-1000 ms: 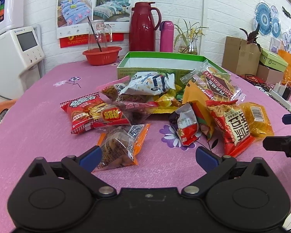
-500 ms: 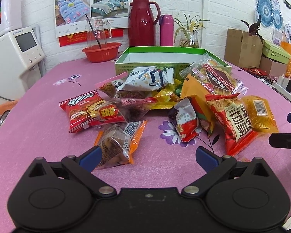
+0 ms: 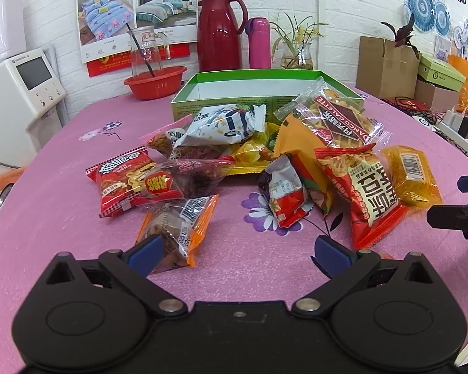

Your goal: Organize snacks

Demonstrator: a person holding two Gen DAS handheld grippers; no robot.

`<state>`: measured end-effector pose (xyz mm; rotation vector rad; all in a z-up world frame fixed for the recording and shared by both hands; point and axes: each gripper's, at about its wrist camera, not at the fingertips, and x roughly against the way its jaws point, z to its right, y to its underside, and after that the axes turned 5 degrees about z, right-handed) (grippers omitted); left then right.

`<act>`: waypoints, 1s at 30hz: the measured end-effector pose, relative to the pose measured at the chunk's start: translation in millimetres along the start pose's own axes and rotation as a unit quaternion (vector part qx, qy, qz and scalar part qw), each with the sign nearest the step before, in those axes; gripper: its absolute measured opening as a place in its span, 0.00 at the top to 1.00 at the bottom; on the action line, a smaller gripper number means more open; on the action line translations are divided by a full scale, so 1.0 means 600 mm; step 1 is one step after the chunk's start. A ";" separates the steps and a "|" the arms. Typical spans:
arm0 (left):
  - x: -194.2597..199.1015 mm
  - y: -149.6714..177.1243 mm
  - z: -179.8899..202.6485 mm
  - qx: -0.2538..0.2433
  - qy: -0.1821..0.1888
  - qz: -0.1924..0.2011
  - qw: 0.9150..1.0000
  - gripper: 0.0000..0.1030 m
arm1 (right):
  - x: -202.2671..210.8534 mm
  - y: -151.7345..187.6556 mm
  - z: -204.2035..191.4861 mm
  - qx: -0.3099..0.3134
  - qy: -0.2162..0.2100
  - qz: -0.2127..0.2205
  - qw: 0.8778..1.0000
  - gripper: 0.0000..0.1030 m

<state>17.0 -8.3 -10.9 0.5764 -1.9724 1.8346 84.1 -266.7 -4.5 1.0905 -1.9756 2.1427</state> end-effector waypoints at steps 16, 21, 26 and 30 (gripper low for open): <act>0.022 -0.007 0.034 -0.011 0.090 0.004 0.996 0.00 | -0.008 -0.004 0.023 -0.004 0.013 0.011 1.000 0.00; 0.020 -0.010 0.068 -0.012 0.174 -0.016 0.985 0.00 | -0.017 -0.026 0.039 -0.017 0.024 0.039 0.999 0.00; -0.014 -0.006 0.097 -0.005 0.197 -0.057 0.979 0.25 | -0.057 -0.037 0.036 -0.035 0.033 0.034 0.998 0.00; -0.027 -0.001 0.098 -0.005 0.184 -0.063 0.981 0.80 | -0.078 -0.026 0.029 -0.018 0.020 0.004 1.000 0.00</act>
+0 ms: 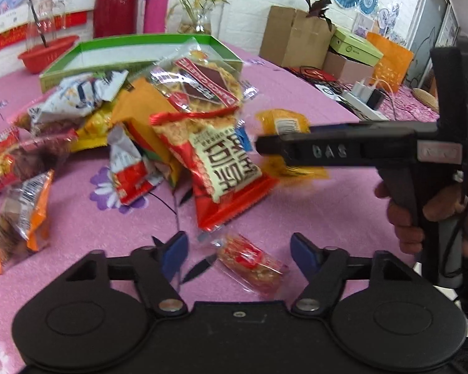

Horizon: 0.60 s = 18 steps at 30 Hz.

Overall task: Organize snacks
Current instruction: 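Grasp the small red-wrapped snack stick with the left tool while the right tool grasps the yellow barcode bag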

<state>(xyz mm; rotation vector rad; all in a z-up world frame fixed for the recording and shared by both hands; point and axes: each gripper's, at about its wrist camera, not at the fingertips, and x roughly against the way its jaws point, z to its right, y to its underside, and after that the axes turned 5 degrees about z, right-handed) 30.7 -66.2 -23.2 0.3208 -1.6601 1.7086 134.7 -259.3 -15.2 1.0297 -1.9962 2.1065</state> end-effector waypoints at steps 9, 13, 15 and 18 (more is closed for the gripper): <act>0.036 0.008 -0.051 0.028 -0.029 -0.003 0.999 1.00 | 0.044 0.022 0.035 0.028 0.030 -0.009 0.999 0.03; 0.054 0.009 -0.038 0.005 -0.022 0.002 1.000 0.76 | 0.039 0.015 0.028 0.030 0.022 -0.002 0.999 0.00; 0.059 0.011 -0.032 -0.010 -0.028 0.004 1.000 0.72 | 0.034 0.011 0.020 0.042 0.018 0.001 0.999 0.00; 0.055 0.015 -0.032 -0.019 -0.027 -0.005 0.999 0.83 | 0.027 0.006 0.013 0.057 0.019 0.003 0.998 0.00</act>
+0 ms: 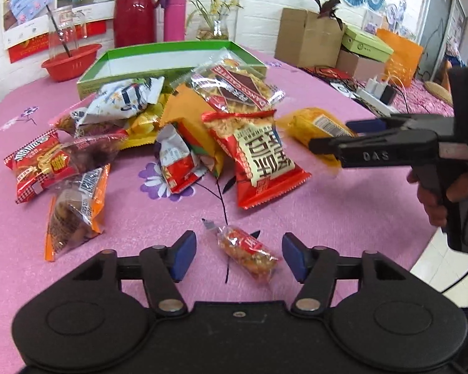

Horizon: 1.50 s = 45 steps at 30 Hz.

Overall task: Organize snacks
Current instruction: 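Grasp the small red-wrapped snack stick with the left tool while the right tool grasps the yellow barcode bag, then carry both snacks over the green box and open both tools to drop them inside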

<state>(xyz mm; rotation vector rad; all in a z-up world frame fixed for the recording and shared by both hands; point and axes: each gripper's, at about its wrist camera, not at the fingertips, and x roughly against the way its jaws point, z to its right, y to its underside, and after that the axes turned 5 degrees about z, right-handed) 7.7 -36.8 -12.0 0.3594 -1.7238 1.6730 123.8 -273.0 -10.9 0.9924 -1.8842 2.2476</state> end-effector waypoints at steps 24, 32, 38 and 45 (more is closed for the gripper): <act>-0.009 0.006 -0.022 -0.014 -0.010 -0.008 1.000 1.00 | -0.039 0.012 0.021 -0.010 -0.010 -0.022 1.000 0.17; 0.000 -0.012 -0.044 0.013 -0.004 0.008 1.000 1.00 | -0.010 0.006 0.023 -0.028 -0.010 -0.002 1.000 0.34; 0.040 -0.085 -0.074 0.017 -0.029 0.083 0.996 1.00 | 0.020 -0.045 0.026 -0.024 -0.007 0.062 0.998 0.34; 0.013 -0.197 -0.115 0.023 -0.054 0.129 0.990 1.00 | -0.004 -0.121 0.012 -0.013 -0.032 0.114 0.993 0.34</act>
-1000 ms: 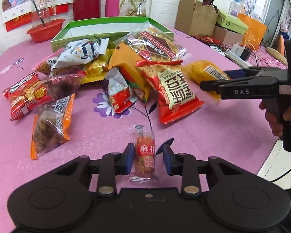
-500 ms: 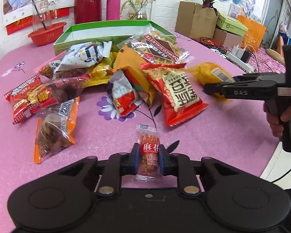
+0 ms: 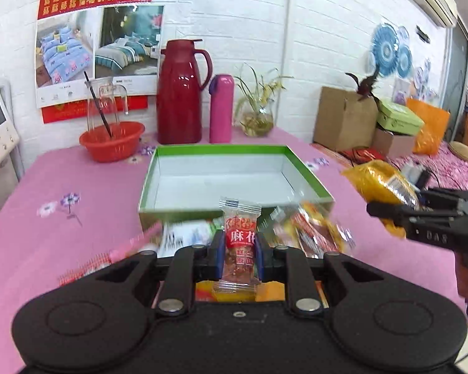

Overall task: Organize snacks
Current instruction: 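Carry both snacks over the green box and open both tools to drop them inside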

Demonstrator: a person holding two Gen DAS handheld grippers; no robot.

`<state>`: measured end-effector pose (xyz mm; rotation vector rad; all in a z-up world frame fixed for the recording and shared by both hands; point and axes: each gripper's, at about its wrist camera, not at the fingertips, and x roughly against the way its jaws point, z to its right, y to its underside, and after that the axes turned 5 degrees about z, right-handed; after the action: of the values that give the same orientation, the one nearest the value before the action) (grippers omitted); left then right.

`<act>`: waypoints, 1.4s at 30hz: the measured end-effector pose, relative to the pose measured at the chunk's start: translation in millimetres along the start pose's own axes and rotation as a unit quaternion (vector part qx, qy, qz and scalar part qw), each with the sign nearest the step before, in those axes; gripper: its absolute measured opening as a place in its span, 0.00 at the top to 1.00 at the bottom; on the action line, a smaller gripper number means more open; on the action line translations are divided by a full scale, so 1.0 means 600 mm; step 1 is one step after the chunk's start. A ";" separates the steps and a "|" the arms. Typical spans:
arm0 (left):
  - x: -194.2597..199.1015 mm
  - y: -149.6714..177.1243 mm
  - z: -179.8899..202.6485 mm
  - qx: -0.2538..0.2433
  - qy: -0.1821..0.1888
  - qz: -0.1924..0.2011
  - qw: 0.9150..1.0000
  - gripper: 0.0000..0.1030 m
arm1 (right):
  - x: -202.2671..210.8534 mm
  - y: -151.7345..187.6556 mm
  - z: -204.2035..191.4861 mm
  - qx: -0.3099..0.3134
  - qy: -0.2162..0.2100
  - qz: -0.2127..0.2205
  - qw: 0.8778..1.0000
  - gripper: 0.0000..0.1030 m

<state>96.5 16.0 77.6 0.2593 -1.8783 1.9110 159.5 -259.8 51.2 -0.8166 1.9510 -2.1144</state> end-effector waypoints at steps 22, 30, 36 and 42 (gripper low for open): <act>-0.323 -0.061 -0.100 0.042 -0.049 -0.078 0.995 1.00 | -0.322 -0.029 0.011 -0.006 -0.019 -0.139 0.990 0.27; -0.296 -0.063 -0.091 0.030 -0.082 -0.050 0.995 0.00 | -0.288 -0.047 0.010 0.017 -0.012 -0.100 0.995 0.00; -0.248 -0.066 -0.070 0.024 -0.088 -0.031 0.995 0.00 | -0.237 -0.062 0.007 -0.010 -0.024 -0.077 0.997 0.00; -0.199 -0.058 -0.049 0.019 -0.089 -0.020 0.996 0.00 | -0.180 -0.058 -0.010 -0.003 -0.036 -0.063 0.997 0.00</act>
<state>222.0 22.3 55.6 0.4898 -1.9329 1.9552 255.9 -200.1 53.4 -1.0262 1.9177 -2.1166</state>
